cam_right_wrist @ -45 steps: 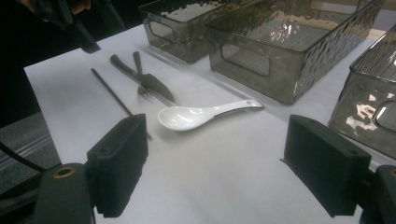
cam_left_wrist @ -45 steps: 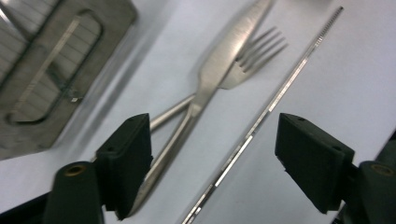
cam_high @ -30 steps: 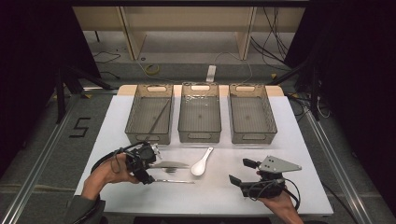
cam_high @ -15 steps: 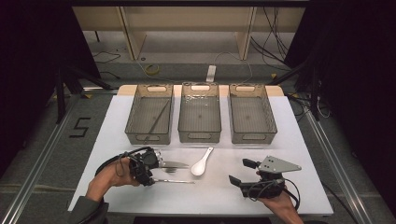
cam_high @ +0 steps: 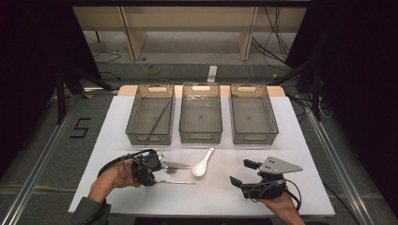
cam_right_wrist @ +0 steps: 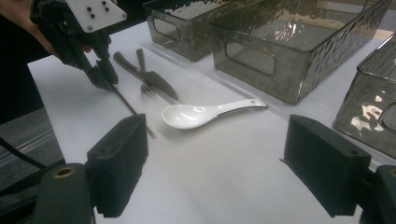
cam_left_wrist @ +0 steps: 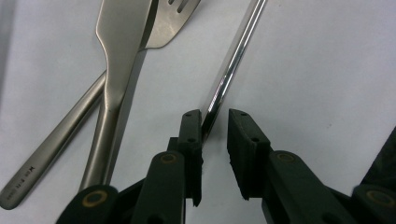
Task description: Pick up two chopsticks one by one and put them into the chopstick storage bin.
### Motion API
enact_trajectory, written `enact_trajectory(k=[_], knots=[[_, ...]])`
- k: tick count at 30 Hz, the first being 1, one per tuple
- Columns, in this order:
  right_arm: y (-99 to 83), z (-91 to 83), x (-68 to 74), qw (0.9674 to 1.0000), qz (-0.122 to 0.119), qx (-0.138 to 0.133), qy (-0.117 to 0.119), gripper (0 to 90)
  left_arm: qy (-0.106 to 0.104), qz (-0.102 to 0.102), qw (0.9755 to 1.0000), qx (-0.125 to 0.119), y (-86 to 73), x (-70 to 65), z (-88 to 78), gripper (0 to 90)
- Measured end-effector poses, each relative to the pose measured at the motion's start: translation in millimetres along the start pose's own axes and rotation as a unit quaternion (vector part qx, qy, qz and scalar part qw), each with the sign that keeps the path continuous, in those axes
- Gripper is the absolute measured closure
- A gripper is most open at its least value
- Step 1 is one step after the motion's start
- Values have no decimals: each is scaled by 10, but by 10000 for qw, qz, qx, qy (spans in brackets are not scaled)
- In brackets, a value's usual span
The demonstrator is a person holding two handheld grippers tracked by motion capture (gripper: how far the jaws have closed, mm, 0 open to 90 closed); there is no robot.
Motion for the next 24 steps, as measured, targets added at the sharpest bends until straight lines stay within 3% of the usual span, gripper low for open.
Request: enact_trajectory(k=[4,13,19,24], knots=[[-2,6,2,10000,-16,-3,5,225,62,67,9999,51,13,-4,1,751],[-4,12,-3,10000,-9,7,13,225,-16,160,9999,54,8,-20,6,745],[-2,11,-10,10000,28,0,12,225,38,208,9998,19,35,-34,14,679],[-3,11,-7,10000,5,-1,23,225,172,121,9998,9,1,8,-5,651]])
Point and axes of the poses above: each handheld gripper's, and its own axes: z roughly forward along the jaws, y roughly out of its top, x roughly to its left, the point moved 1 cm from there along z, roughly forward along the jaws, and after that the axes turned 14 degrees about -y, right-handed, at the moved point
